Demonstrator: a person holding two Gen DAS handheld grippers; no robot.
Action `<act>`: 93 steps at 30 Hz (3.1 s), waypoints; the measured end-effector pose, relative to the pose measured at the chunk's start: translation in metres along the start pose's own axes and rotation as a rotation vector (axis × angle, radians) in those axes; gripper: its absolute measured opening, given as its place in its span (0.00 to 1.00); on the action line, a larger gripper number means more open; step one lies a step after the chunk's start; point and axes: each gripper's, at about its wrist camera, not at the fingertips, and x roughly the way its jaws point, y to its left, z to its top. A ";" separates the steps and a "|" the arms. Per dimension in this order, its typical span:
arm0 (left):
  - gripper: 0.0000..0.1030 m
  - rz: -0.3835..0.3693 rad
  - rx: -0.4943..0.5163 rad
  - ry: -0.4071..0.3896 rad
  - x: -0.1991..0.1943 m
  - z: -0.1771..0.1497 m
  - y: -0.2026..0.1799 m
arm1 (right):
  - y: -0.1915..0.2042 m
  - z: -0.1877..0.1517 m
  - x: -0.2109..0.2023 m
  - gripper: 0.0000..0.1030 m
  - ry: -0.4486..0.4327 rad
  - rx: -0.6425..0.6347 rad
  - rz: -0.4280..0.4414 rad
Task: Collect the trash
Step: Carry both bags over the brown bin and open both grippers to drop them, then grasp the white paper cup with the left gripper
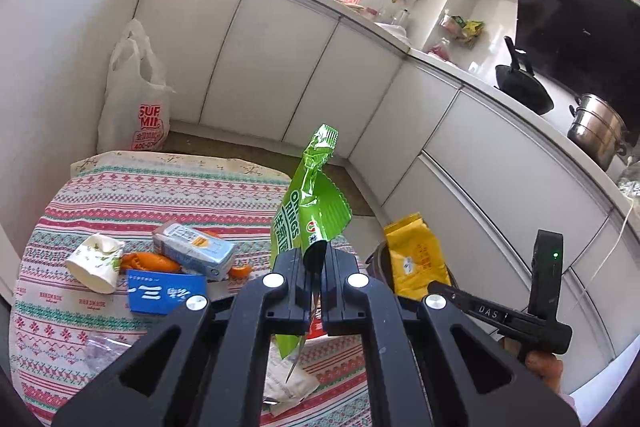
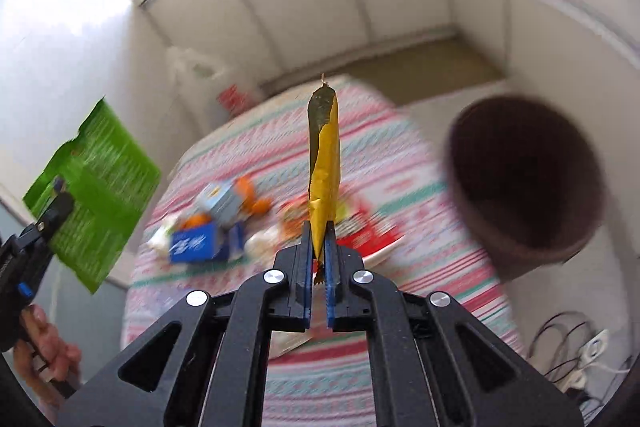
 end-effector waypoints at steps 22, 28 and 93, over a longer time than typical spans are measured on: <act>0.03 -0.199 0.069 0.262 0.232 -0.030 -0.184 | -0.169 0.027 -0.002 0.05 -0.149 0.157 -0.343; 0.03 -0.191 0.045 0.321 0.267 -0.042 -0.193 | -0.177 0.031 0.003 0.22 -0.139 0.163 -0.307; 0.90 0.329 -0.763 0.244 0.040 -0.051 0.253 | 0.044 -0.025 0.045 0.93 0.060 0.006 -0.130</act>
